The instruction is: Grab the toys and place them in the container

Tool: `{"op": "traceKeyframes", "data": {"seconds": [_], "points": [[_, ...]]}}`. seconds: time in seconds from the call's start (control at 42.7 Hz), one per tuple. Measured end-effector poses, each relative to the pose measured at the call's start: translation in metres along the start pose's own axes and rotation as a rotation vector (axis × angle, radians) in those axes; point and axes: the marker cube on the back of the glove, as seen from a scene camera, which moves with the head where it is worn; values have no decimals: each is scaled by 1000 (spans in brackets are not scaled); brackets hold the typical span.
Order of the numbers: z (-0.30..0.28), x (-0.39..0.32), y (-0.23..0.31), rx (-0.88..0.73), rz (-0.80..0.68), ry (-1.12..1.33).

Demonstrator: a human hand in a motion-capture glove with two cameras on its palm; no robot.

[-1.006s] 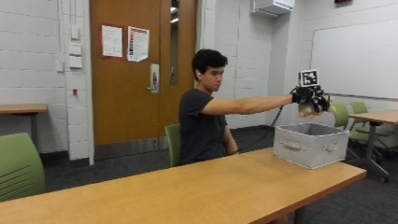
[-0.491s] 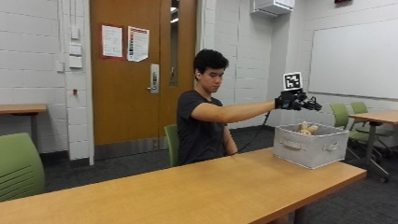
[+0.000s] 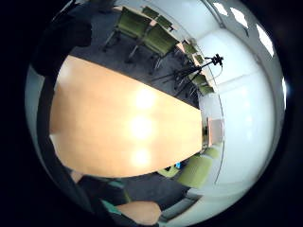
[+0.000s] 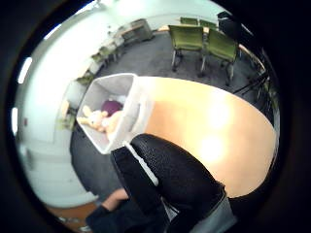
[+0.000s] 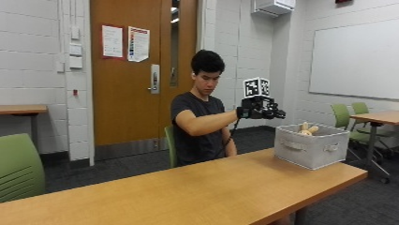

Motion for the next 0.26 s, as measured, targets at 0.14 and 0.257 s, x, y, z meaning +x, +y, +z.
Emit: {"op": "traceKeyframes", "data": {"seconds": [0.14, 0.257], "points": [[9, 19, 15, -15, 30, -30], [10, 26, 21, -21, 30, -39]]}}
